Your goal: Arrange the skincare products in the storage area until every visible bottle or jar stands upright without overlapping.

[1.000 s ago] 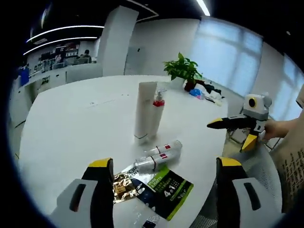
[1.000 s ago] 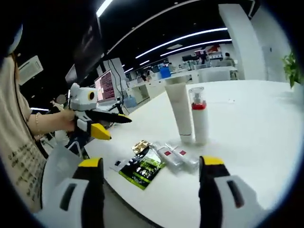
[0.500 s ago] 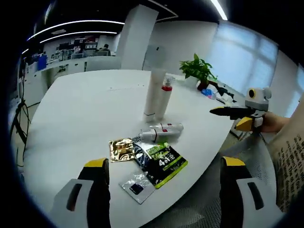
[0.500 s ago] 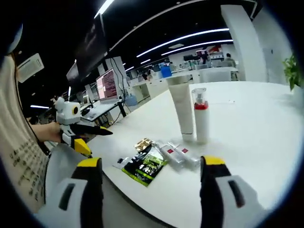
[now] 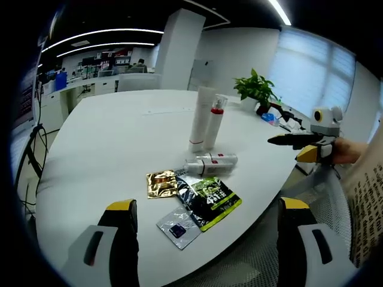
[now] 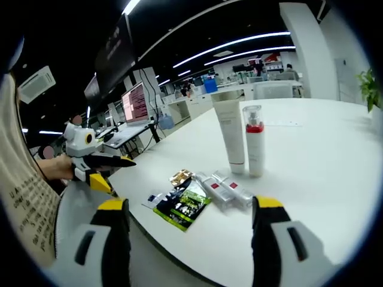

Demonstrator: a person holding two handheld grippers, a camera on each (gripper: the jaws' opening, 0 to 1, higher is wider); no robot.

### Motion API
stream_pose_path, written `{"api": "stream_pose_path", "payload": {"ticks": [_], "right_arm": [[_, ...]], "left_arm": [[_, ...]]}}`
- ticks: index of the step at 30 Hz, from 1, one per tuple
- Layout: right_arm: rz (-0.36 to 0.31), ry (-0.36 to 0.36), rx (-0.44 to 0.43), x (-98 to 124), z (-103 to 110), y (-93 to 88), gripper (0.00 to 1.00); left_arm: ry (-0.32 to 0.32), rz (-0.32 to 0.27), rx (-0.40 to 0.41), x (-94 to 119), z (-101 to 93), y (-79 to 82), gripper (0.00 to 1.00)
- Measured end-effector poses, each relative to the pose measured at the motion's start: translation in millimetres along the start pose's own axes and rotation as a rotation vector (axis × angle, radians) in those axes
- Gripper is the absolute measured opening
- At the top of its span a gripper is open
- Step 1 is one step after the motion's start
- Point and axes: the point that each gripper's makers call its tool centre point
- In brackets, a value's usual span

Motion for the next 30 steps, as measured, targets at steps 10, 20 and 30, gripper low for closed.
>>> {"api": "stream_pose_path", "payload": {"ticks": [10,20,30], "right_arm": [[0.110,0.005,0.239,-17,-32,3.5,0.76],[0.276,0.088,0.439,-53,-63,-10.8,0.59],[0.425,0.188,0.585,-79,-82,-42.1,0.46]], "left_arm": [[0.012,-0.017,0.030,2,5.0,2.1,0.93],[0.009,-0.011,0.037,2,5.2,0.3,0.91],[0.013,-0.007,0.052,3,7.1,-0.8,0.89]]}}
Point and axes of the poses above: the point that each gripper's makers call its tool centre point, and the gripper's own axes: x roughly backward along the fingers, z roughly to its left, y roughly out of its top, and after that the axes turned 9 degrees about x, right-handed
